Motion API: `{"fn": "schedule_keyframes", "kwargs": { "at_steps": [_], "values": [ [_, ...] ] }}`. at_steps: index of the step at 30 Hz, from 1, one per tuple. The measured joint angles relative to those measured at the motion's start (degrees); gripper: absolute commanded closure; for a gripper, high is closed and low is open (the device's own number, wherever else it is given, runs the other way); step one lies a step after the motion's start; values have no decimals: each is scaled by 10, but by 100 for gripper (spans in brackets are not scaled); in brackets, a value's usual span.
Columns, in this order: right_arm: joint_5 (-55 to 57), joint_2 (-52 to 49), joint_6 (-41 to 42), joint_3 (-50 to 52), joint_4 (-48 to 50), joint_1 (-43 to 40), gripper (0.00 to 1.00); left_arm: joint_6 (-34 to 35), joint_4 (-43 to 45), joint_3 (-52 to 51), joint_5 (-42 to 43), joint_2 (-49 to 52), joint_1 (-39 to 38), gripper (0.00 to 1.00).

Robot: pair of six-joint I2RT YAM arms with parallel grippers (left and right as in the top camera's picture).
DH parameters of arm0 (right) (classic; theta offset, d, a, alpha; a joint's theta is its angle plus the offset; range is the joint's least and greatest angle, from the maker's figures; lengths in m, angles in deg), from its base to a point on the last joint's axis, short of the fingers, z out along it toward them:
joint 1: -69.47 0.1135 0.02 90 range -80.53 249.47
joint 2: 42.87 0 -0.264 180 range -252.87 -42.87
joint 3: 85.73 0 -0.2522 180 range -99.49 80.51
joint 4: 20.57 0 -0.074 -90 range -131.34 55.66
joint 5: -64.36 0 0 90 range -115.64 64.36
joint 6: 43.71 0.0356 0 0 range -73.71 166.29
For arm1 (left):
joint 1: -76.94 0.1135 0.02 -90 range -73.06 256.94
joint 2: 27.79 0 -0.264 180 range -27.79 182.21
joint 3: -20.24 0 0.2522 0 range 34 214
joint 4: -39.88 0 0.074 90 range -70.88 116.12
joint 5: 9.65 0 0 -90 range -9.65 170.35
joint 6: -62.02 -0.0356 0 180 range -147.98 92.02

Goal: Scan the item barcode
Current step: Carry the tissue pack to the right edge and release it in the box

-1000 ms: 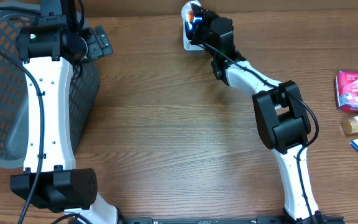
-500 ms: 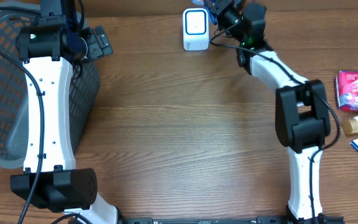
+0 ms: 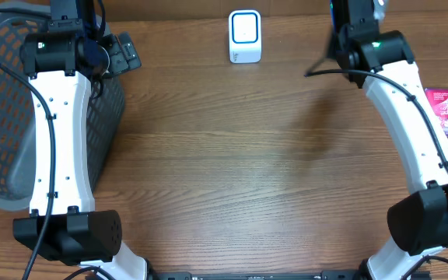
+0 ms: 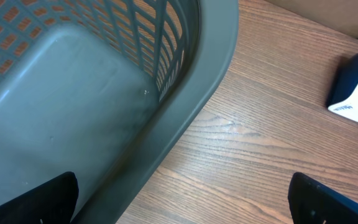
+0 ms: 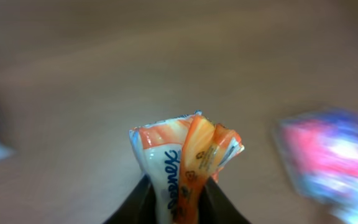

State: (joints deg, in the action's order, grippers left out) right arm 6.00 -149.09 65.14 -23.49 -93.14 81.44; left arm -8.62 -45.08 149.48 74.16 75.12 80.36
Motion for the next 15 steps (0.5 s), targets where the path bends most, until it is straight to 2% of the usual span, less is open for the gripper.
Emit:
{"fn": "schedule_keyframes", "kwargs": {
  "at_steps": [1, 2, 8, 9, 11, 15],
  "values": [
    [27, -5, -6, 15, -24, -15, 67, 0, 0, 0, 0, 0, 0, 0],
    [60, -14, -8, 49, -43, -47, 67, 0, 0, 0, 0, 0, 0, 0],
    [55, -55, 10, 194, 20, -216, 67, 0, 0, 0, 0, 0, 0, 0],
    [40, -59, 12, 215, 38, -249, 60, 0, 0, 0, 0, 0, 0, 0],
    [9, -61, 21, 246, 61, -306, 0, 0, 0, 0, 0, 0, 0, 0],
    [-50, -61, 20, 251, 76, -377, 0, 0, 0, 0, 0, 0, 0, 0]
  ]
}}
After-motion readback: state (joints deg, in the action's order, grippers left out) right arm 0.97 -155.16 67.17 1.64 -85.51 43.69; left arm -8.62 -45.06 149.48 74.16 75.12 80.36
